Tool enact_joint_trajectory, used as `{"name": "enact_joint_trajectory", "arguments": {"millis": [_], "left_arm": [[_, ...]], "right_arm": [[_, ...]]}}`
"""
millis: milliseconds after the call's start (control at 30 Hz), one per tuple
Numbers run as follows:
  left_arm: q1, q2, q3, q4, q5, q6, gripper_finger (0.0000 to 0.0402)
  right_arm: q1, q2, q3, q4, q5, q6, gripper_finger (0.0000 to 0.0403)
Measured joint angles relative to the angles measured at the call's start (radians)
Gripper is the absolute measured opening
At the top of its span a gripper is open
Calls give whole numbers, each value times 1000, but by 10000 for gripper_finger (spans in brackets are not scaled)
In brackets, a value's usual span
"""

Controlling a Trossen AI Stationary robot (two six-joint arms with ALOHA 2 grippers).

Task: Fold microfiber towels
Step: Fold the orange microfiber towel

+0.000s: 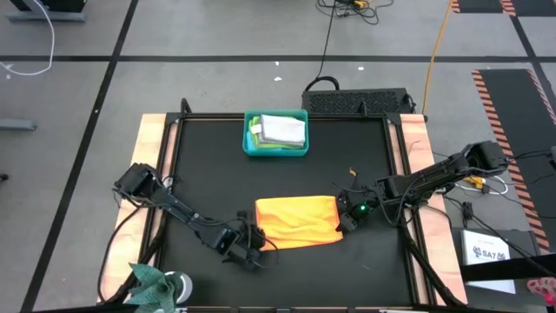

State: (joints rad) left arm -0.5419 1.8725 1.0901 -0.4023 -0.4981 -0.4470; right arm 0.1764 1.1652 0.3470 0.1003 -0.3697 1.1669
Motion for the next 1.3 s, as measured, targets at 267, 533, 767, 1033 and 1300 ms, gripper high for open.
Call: {"name": "enact_joint_trajectory", "arguments": {"millis": [267, 533, 767, 1033, 1300], "left_arm": [[19, 0, 0, 11, -18, -57, 69], [25, 0, 27, -23, -17, -106, 10], [25, -1, 116, -49, -33, -94, 3], [6, -2, 140, -82, 60, -172, 2], [-57, -2, 140, -85, 122, -242, 1]], "right_arm": [[0, 0, 0, 0, 1, 0, 134], [0, 0, 0, 0, 1, 0, 134], [0, 0, 0, 0, 1, -1, 134], [0, 0, 0, 0, 1, -4, 134], [0, 0, 0, 0, 0, -21, 134]]}}
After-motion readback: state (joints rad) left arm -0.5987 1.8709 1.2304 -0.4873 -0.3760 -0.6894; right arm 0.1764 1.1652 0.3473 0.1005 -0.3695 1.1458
